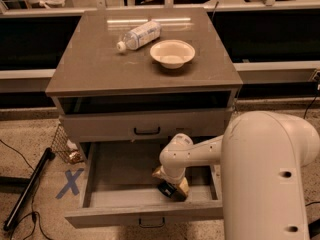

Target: Pick rxbar blueberry from middle drawer and place on counter

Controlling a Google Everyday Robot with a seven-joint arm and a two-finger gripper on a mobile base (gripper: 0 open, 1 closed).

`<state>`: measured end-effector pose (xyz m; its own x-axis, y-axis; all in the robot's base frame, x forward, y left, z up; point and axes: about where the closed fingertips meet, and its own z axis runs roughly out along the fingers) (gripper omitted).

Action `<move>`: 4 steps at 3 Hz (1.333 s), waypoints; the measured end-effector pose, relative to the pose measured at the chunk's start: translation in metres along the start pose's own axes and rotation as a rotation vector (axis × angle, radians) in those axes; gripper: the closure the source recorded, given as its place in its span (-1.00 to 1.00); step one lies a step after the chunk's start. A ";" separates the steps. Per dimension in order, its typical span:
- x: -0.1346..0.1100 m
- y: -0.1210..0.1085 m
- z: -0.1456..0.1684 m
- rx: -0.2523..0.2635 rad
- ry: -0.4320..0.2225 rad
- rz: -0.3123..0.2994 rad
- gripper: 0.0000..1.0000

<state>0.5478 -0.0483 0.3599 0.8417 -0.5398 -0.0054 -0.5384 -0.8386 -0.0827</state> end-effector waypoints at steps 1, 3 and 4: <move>0.003 -0.005 0.009 0.001 -0.003 0.015 -0.40; 0.007 -0.007 0.002 0.008 -0.003 0.034 0.53; 0.007 -0.007 0.002 0.008 -0.003 0.034 0.97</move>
Offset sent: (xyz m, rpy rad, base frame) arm 0.0190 -0.0001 -0.0059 0.0224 -0.0107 -0.0656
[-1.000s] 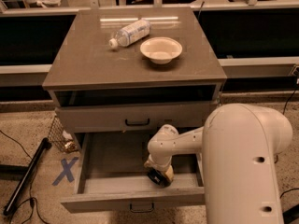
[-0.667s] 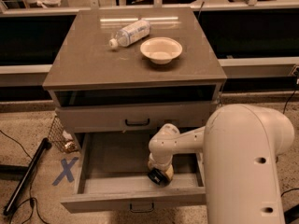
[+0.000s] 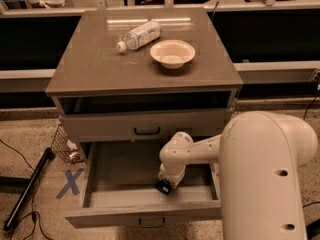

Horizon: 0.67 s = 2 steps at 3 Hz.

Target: Pick rxbar blueberry from middle drawer and place on counter

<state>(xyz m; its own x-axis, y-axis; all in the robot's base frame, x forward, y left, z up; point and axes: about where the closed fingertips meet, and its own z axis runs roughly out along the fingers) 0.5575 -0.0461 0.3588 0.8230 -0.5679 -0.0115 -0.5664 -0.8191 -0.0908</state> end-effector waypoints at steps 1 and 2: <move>0.011 0.007 -0.017 0.068 -0.020 0.037 1.00; 0.022 0.014 -0.082 0.246 -0.053 0.087 1.00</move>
Offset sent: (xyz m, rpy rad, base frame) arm 0.0067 -0.1244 0.1877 0.4404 -0.2293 -0.1630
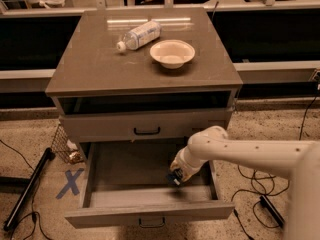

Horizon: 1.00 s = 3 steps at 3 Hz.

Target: Pick rxbar blueberry from middle drawer and place on counter

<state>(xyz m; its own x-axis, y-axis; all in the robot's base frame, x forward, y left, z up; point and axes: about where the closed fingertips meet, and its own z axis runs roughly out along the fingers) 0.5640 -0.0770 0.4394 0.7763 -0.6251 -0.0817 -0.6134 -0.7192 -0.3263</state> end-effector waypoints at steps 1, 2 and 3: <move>0.003 0.001 -0.074 0.134 -0.009 0.004 1.00; -0.008 0.007 -0.140 0.201 0.011 -0.070 1.00; -0.030 0.004 -0.197 0.239 0.068 -0.148 1.00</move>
Offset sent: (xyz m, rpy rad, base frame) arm -0.0618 -0.0642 0.2112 0.1631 -0.2591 0.1238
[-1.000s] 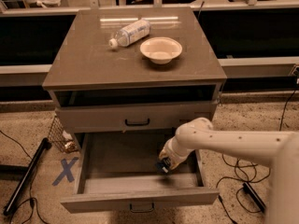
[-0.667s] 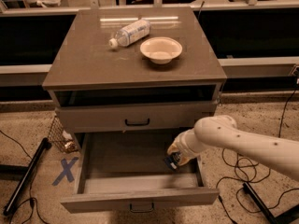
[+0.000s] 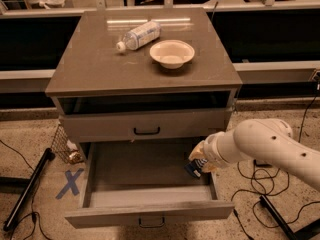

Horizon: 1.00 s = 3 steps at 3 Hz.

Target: Pick rxbar blueberry from middle drawer and place on counter

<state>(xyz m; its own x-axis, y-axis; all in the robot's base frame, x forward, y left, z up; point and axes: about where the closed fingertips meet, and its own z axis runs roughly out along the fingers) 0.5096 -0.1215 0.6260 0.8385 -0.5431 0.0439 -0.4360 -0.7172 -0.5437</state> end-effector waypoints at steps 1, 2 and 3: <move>0.000 -0.035 -0.041 -0.004 0.078 -0.106 1.00; -0.007 -0.108 -0.087 -0.006 0.171 -0.319 1.00; -0.012 -0.158 -0.114 -0.010 0.232 -0.449 1.00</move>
Offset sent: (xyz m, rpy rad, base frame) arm 0.0226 0.0744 0.2032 -0.2808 -0.4050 0.2928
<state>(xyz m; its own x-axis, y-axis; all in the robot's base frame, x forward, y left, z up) 0.5310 -0.0512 0.8076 0.8497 -0.2621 0.4576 -0.0532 -0.9059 -0.4201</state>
